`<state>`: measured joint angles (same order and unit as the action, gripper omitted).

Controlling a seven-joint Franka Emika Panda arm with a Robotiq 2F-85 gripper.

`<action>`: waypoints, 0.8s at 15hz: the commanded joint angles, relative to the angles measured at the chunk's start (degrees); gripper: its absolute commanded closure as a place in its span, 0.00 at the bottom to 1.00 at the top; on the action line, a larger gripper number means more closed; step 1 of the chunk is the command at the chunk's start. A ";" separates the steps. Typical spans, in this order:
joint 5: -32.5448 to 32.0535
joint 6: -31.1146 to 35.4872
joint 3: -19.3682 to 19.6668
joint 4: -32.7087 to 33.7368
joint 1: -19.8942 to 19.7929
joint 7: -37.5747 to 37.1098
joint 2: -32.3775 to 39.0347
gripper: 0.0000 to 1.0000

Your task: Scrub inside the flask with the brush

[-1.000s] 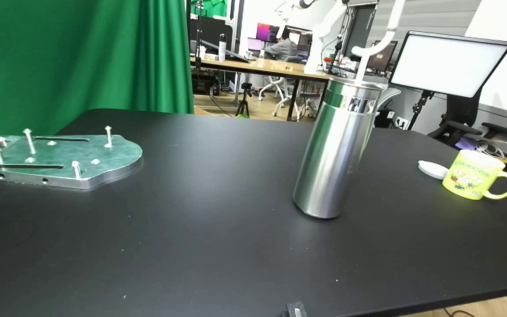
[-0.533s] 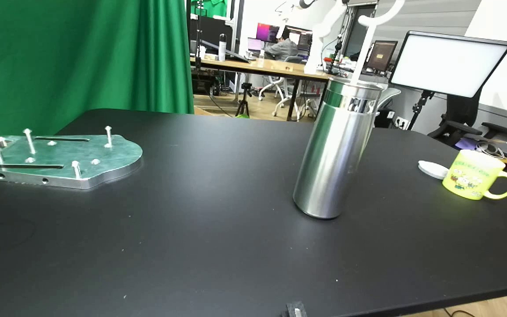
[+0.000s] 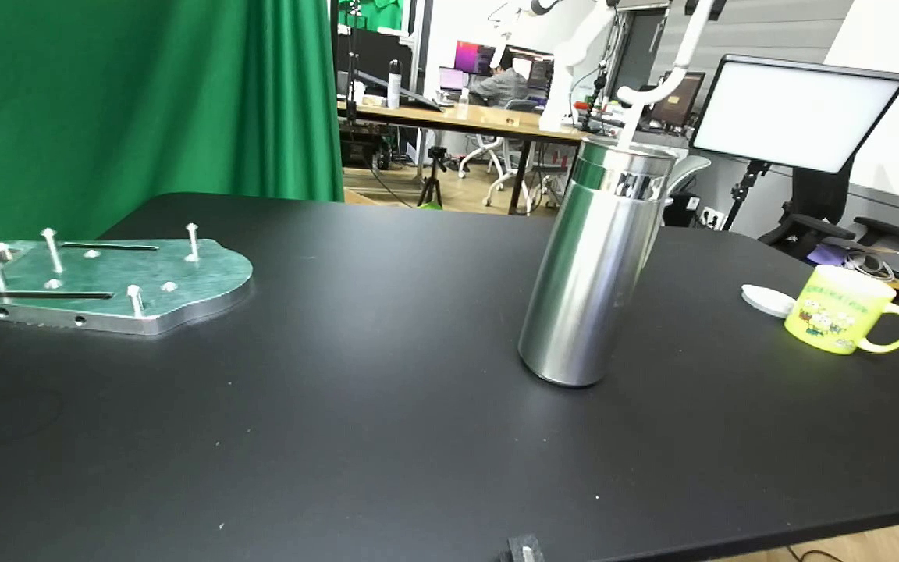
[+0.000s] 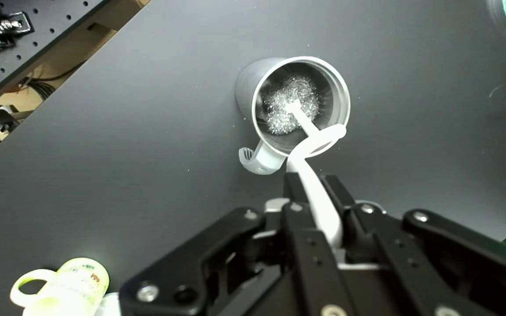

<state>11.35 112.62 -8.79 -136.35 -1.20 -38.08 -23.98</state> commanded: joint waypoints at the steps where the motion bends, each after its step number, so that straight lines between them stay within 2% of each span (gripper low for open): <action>1: 0.98 1.25 0.81 1.37 0.22 -0.55 3.98 0.96; 2: 0.74 1.44 0.86 1.39 0.26 -0.82 4.48 0.85; 3: 0.33 1.16 0.79 1.36 0.36 -1.01 4.46 0.59; 4: 0.17 1.06 0.78 1.22 0.45 -1.03 4.28 0.59; 12: -0.21 -2.62 0.61 -0.04 0.71 -1.14 -4.14 0.06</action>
<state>11.20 112.46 -8.56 -136.09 -0.57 -38.09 -24.06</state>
